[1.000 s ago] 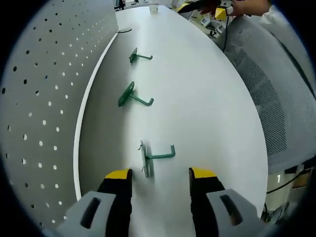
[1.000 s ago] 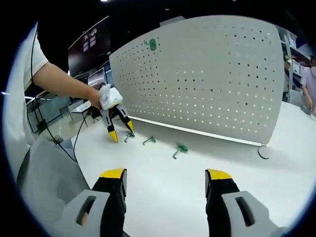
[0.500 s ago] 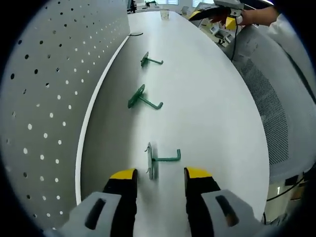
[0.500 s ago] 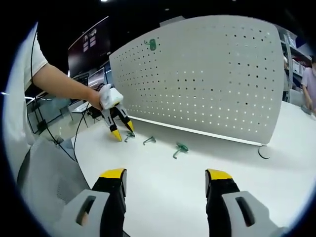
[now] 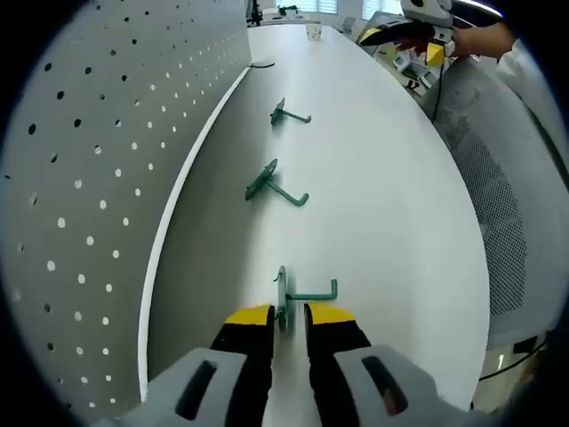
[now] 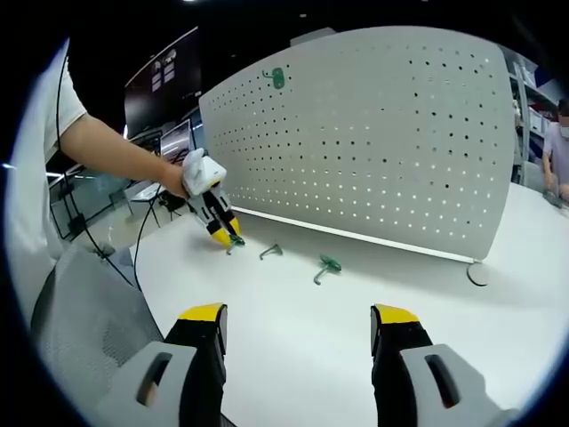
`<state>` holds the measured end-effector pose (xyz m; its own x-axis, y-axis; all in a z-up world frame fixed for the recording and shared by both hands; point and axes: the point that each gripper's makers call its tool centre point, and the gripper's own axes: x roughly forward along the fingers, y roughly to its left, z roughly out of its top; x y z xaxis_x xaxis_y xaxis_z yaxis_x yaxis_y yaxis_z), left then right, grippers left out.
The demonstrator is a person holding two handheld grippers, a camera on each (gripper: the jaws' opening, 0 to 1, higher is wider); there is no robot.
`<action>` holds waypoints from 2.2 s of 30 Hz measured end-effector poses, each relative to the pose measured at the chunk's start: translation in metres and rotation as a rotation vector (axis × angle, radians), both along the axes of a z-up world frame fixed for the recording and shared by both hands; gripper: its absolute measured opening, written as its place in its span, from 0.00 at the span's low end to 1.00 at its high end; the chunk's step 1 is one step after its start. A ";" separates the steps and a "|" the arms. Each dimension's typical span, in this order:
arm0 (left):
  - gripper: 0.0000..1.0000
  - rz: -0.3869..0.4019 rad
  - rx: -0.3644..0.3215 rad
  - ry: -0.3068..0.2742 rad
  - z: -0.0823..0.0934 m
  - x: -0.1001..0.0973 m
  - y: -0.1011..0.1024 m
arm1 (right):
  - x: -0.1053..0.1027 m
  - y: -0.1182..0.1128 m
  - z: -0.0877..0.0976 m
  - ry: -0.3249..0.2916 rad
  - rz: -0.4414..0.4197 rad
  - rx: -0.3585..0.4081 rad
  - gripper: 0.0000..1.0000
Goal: Insert the hook assembly into the mounting plate slot until the hook locks in place.
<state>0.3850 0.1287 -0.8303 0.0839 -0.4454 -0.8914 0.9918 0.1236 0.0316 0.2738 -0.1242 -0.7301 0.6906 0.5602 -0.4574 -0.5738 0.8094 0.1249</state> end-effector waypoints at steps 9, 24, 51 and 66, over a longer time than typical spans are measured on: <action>0.04 0.046 -0.004 -0.037 0.000 0.003 0.002 | -0.001 0.001 0.001 -0.002 0.003 -0.002 0.64; 0.03 0.093 -0.053 -0.027 0.001 0.003 0.004 | 0.000 0.001 0.001 -0.006 0.002 0.000 0.64; 0.02 0.192 -0.283 -0.123 0.038 0.002 -0.014 | 0.002 0.001 0.007 -0.026 -0.009 0.023 0.64; 0.03 0.234 -0.350 -0.202 0.062 0.008 -0.019 | 0.001 0.004 0.010 -0.046 0.011 0.007 0.64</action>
<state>0.3933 0.1092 -0.7686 0.3744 -0.6649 -0.6464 0.9143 0.3810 0.1376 0.2750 -0.1199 -0.7197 0.7048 0.5705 -0.4216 -0.5876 0.8025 0.1036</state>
